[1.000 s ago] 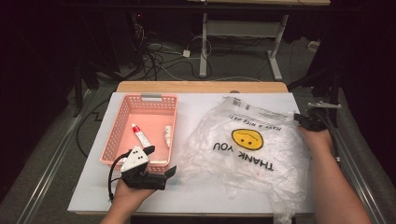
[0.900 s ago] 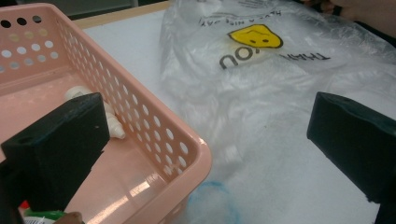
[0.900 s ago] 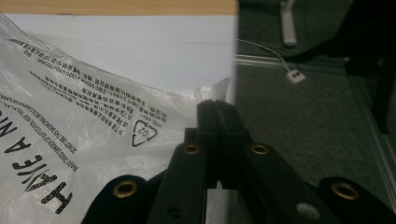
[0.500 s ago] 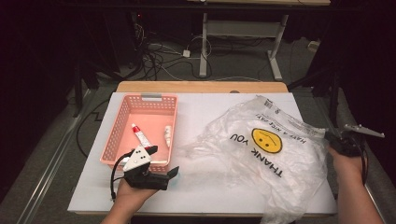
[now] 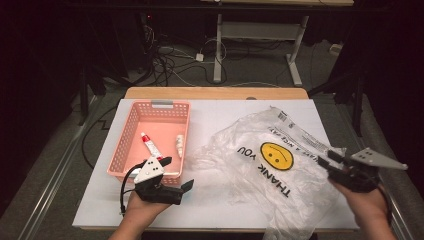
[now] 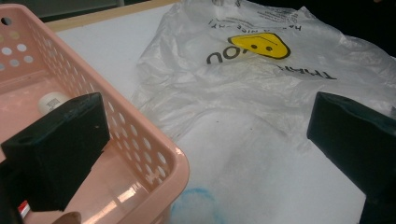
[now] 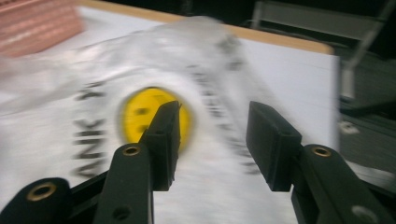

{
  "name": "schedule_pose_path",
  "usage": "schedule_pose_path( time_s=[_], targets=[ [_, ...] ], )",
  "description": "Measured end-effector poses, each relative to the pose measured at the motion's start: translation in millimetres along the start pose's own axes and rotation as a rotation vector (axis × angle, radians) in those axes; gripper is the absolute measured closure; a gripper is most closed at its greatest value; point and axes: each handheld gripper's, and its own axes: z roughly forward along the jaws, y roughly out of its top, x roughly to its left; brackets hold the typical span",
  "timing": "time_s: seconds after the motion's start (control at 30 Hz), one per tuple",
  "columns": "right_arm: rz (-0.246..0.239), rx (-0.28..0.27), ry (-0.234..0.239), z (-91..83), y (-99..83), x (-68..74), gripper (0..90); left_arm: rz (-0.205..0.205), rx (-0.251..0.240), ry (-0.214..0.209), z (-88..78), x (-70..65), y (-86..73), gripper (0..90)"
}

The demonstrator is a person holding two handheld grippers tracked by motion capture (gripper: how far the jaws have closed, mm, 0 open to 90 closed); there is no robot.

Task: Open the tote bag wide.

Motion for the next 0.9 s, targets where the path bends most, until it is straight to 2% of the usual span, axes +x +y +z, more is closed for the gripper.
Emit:
schedule_pose_path(
  time_s=[0.03,0.07,0.1,0.13,0.17,0.2,0.23,0.27,0.3,0.33,0.4,0.47,0.5,0.53,0.57,0.6,0.67,0.7,0.77,0.83,0.9],
  targets=[
    [-0.012,0.013,0.033,3.6,-0.4,12.2,53.8,-0.001,0.000,-0.001,0.3,-0.3,0.0,0.0],
    [-0.012,0.013,0.033,3.6,-0.4,12.2,53.8,-0.001,0.000,-0.001,0.3,-0.3,0.0,0.0],
    [-0.038,0.028,0.091,11.6,-1.6,36.3,52.2,-0.001,0.000,-0.002,0.4,-0.7,0.1,0.0],
    [-0.052,0.040,0.122,15.8,-2.1,47.3,51.5,-0.001,-0.001,-0.003,0.4,-1.2,0.1,0.0],
    [-0.052,0.040,0.122,15.8,-2.1,47.3,51.5,0.000,-0.001,-0.005,0.3,-1.7,0.2,0.0],
    [-0.081,0.057,0.178,24.6,-2.8,68.4,50.0,0.002,-0.001,-0.007,0.2,-2.1,0.3,0.0],
    [-0.090,0.068,0.204,29.2,-3.0,78.0,48.5,0.003,-0.002,-0.008,0.3,-2.4,0.3,0.0],
    [-0.090,0.068,0.204,29.2,-3.0,78.0,48.5,0.003,-0.001,-0.009,0.3,-2.5,0.3,0.0],
    [-0.120,0.095,0.262,40.1,-3.6,96.3,45.5,0.003,-0.001,-0.010,0.4,-2.5,0.3,0.0],
    [-0.120,0.095,0.262,40.1,-3.6,96.3,45.5,0.004,-0.001,-0.010,0.3,-2.4,0.2,0.0],
    [-0.149,0.135,0.299,52.5,-4.8,112.4,40.1,0.002,-0.001,-0.010,0.2,-1.9,-0.1,0.0],
    [-0.184,0.187,0.325,66.5,-7.1,126.1,31.4,0.001,-0.002,-0.009,0.0,-1.6,-0.5,0.0],
    [-0.216,0.231,0.338,79.3,-10.4,138.4,25.1,0.001,-0.001,-0.010,0.0,-1.4,-0.6,0.0],
    [-0.216,0.231,0.338,79.3,-10.4,138.4,25.1,0.003,-0.001,-0.009,0.0,-1.3,-0.7,0.0],
    [-0.265,0.279,0.350,90.3,-14.3,148.0,22.5,0.004,0.001,-0.009,0.1,-1.2,-0.9,0.0],
    [-0.273,0.302,0.355,95.1,-16.5,151.7,22.3,0.004,0.005,-0.010,0.8,-1.0,-1.5,0.0],
    [-0.290,0.316,0.352,98.1,-18.7,154.6,23.6,0.002,0.007,-0.009,1.1,-1.0,-1.7,0.0],
    [-0.318,0.335,0.331,101.9,-22.7,158.4,26.9,0.000,0.005,-0.011,1.2,-1.3,-1.7,0.0],
    [-0.328,0.335,0.317,104.0,-24.7,158.2,27.8,0.006,0.005,-0.013,1.3,-2.7,-1.1,0.0],
    [-0.284,0.323,0.333,104.8,-26.2,153.7,39.3,0.010,0.005,-0.013,1.5,-3.3,-0.9,0.0],
    [-0.277,0.310,0.329,103.7,-27.4,150.4,49.7,0.011,0.004,-0.015,1.2,-3.4,-1.0,0.0]
  ],
)
